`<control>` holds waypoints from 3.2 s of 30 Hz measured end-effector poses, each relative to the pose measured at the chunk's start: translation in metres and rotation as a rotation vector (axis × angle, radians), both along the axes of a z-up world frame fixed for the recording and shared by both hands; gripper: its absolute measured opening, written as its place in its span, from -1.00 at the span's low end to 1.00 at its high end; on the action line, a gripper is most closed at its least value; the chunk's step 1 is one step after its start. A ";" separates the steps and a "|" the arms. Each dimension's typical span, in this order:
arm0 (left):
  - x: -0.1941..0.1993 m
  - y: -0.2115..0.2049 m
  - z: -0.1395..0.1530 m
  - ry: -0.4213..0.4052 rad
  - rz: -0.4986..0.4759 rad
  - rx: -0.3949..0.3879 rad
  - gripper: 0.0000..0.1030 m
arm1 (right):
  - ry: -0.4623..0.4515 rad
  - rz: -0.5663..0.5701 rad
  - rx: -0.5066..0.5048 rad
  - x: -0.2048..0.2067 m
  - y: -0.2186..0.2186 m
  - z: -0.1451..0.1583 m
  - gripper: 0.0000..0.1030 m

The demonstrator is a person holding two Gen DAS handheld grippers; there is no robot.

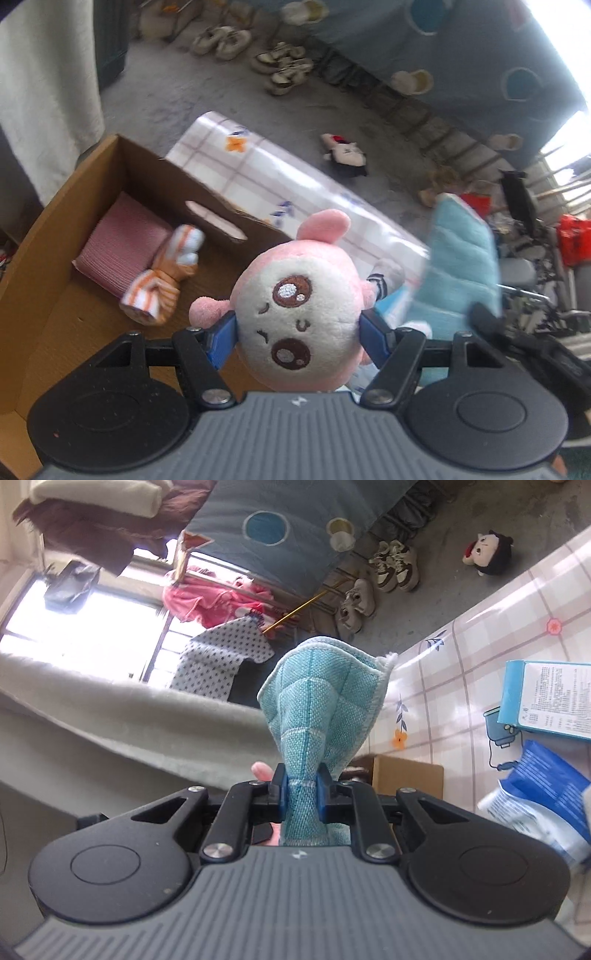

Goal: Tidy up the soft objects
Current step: 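Lower the plush toy and blue towel into the box and open both grippers, then grasp the green floral scrunchie with the right gripper while the left gripper grasps the white yogurt cup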

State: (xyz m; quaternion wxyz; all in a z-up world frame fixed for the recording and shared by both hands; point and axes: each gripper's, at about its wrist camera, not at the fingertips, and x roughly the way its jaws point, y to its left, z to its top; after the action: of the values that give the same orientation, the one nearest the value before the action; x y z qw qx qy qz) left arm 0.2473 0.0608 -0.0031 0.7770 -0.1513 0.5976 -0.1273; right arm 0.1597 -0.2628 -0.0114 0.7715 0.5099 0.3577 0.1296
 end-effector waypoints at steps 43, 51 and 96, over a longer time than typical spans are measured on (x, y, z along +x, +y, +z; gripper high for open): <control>0.021 0.169 0.039 -0.127 0.269 0.257 0.53 | 0.292 0.279 0.196 0.057 0.234 -0.104 -0.74; 0.007 0.195 0.027 -0.115 0.288 0.280 0.53 | 0.497 0.241 0.248 0.064 0.307 -0.171 -0.74; -0.055 0.076 0.046 -0.123 0.164 0.232 0.68 | 0.223 0.174 0.295 -0.036 0.161 -0.048 0.98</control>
State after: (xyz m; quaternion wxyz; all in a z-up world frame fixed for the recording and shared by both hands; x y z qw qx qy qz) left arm 0.1921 0.1371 0.0427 0.8321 -0.1008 0.5454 -0.0026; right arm 0.1238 -0.1016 -0.0590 0.6299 0.5959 0.4606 0.1895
